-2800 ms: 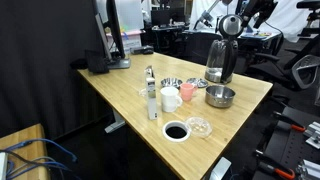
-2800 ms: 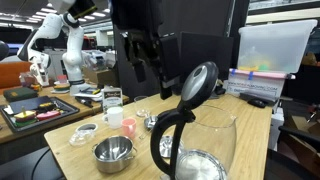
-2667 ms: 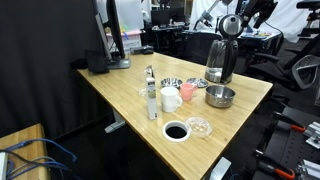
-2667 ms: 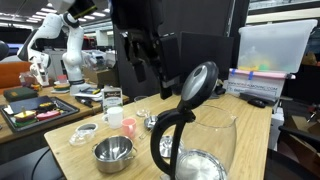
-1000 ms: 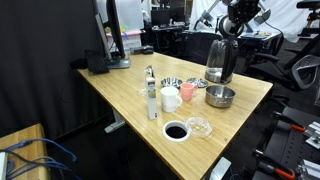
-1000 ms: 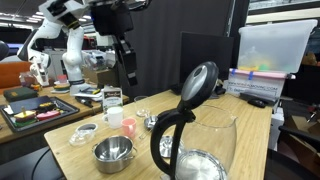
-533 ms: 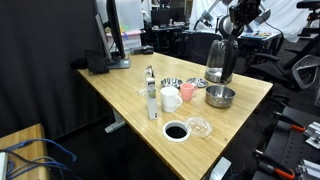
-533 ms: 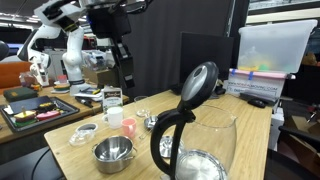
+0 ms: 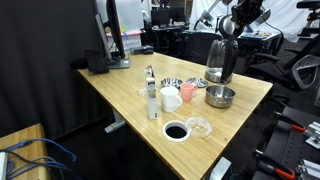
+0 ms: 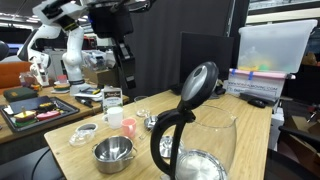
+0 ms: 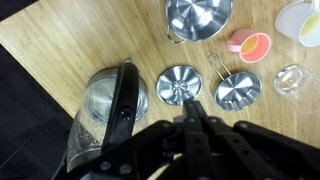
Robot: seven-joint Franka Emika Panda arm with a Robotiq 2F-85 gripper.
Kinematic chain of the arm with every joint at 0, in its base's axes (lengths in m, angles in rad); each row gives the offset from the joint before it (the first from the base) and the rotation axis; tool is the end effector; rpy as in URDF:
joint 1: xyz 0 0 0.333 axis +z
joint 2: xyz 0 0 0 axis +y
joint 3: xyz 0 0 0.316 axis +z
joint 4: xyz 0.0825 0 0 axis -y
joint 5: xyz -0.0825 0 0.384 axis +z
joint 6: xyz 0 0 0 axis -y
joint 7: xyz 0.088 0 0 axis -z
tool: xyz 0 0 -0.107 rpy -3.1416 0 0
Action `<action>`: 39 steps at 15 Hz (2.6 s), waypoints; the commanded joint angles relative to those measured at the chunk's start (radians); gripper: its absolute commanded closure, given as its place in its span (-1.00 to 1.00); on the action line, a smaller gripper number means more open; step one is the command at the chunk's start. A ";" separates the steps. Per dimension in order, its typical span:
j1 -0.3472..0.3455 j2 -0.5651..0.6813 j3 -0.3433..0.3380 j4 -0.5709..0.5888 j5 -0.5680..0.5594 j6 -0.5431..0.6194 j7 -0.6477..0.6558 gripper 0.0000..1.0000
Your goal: Open the lid of the electric kettle.
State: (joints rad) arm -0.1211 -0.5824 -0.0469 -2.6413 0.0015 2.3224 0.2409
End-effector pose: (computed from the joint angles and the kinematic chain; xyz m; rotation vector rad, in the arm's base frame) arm 0.3804 -0.0646 0.4545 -3.0147 0.6197 -0.4050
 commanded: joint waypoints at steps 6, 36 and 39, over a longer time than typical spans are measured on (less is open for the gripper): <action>-0.010 0.000 -0.022 -0.005 0.024 -0.031 -0.068 0.98; -0.010 0.000 -0.030 -0.006 0.024 -0.041 -0.080 0.98; -0.010 0.000 -0.030 -0.006 0.024 -0.041 -0.080 0.98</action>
State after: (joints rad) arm -0.1206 -0.5832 -0.0868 -2.6491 0.0181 2.2842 0.1669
